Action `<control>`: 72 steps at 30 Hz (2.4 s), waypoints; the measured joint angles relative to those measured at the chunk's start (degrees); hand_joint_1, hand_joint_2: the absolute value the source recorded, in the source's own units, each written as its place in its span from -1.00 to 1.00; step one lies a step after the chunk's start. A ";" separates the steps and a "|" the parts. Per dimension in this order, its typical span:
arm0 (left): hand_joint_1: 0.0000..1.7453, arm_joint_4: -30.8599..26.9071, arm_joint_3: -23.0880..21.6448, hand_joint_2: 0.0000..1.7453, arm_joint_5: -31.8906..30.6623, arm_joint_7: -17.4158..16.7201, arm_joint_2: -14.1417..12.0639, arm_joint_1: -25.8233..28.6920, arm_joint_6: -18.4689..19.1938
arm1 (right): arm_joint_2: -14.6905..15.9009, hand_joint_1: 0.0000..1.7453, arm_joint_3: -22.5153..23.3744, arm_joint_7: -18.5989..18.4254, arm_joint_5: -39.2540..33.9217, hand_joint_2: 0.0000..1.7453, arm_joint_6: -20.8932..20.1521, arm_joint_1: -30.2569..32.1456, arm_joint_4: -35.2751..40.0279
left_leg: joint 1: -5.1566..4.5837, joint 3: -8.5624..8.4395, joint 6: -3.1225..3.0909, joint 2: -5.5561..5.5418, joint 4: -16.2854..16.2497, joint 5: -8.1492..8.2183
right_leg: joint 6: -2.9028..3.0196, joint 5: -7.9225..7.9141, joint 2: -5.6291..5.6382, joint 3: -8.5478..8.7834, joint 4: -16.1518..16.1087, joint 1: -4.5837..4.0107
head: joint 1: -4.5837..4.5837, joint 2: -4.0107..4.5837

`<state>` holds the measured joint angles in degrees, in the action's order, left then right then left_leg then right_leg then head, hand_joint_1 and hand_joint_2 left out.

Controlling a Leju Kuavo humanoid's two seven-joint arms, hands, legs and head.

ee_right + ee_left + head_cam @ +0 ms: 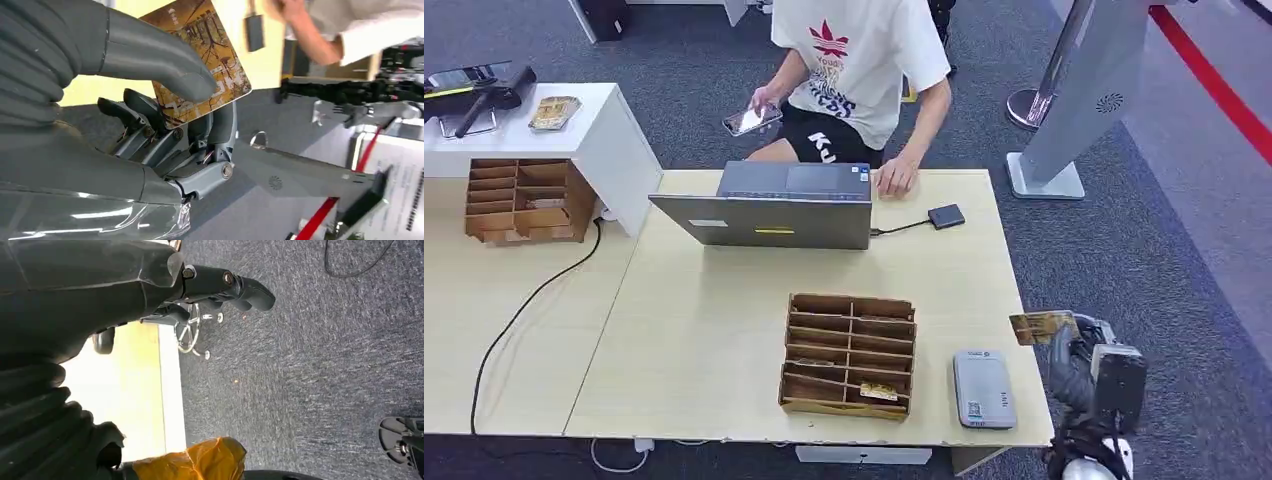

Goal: Pass the card to the sensor for recognition and then transmit it.

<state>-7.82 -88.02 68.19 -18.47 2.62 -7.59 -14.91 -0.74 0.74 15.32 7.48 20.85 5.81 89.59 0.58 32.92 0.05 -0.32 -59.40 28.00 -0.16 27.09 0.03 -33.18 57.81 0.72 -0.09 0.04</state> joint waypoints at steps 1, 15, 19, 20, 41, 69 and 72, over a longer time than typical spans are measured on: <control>-1.00 0.00 0.00 1.00 0.34 0.00 0.00 0.02 -0.11 | 0.04 1.00 0.15 -0.49 1.06 1.00 -0.11 0.28 -0.62 | 0.00 0.00 0.00 0.00 0.00 0.00 | 0.00 0.00 0.00 0.00 0.00 0.00 | 0.02 0.00; -1.00 0.00 0.13 1.00 2.47 0.61 0.07 0.22 -0.31 | 2.71 1.00 -0.50 -6.34 6.49 1.00 -4.57 1.74 -6.97 | -0.01 0.01 -0.02 0.00 0.00 0.01 | 0.00 0.00 0.00 0.00 0.00 0.01 | 0.00 0.00; -1.00 0.00 0.35 1.00 2.93 0.77 0.07 0.26 -0.35 | 3.21 1.00 -0.72 -6.60 6.95 1.00 -4.39 1.65 -7.85 | -0.01 0.01 -0.02 0.00 0.00 0.01 | 0.00 0.00 0.00 0.00 0.00 0.01 | 0.02 0.00; -1.00 0.00 0.44 1.00 3.01 0.83 0.07 0.28 -0.35 | 3.32 1.00 -0.74 -6.88 6.99 1.00 -4.37 1.62 -8.04 | -0.01 0.01 -0.02 0.00 0.00 0.01 | 0.00 0.00 0.00 0.00 0.00 0.01 | 0.00 0.00; -1.00 0.00 0.57 1.00 3.65 1.01 0.07 0.36 -0.52 | 3.87 1.00 -2.91 -8.63 9.77 1.00 -4.26 1.19 -11.41 | -0.01 0.00 -0.02 0.00 0.00 0.01 | 0.00 0.00 0.00 0.01 0.00 0.01 | 0.02 0.00; -1.00 0.00 0.61 1.00 4.66 1.20 0.09 0.39 -0.50 | 5.29 1.00 -10.62 -11.61 17.92 1.00 -2.18 0.02 -9.15 | -0.01 0.00 -0.02 0.00 0.00 0.01 | 0.00 0.00 0.00 0.02 0.00 0.01 | 0.02 0.00; -1.00 0.00 0.61 1.00 4.66 1.20 0.09 0.39 -0.44 | 5.29 1.00 -11.30 -12.83 19.71 1.00 -1.13 -0.38 -9.51 | -0.01 0.00 -0.02 0.01 0.00 0.01 | 0.00 0.00 0.01 0.02 0.00 0.01 | 0.02 0.00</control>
<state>-7.82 -87.41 72.85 -17.27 2.71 -7.20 -15.34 4.55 -10.56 2.49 27.19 19.72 5.43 80.08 0.57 32.92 0.03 -0.32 -59.41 28.01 -0.17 27.09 0.04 -33.16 57.81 0.73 -0.07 0.04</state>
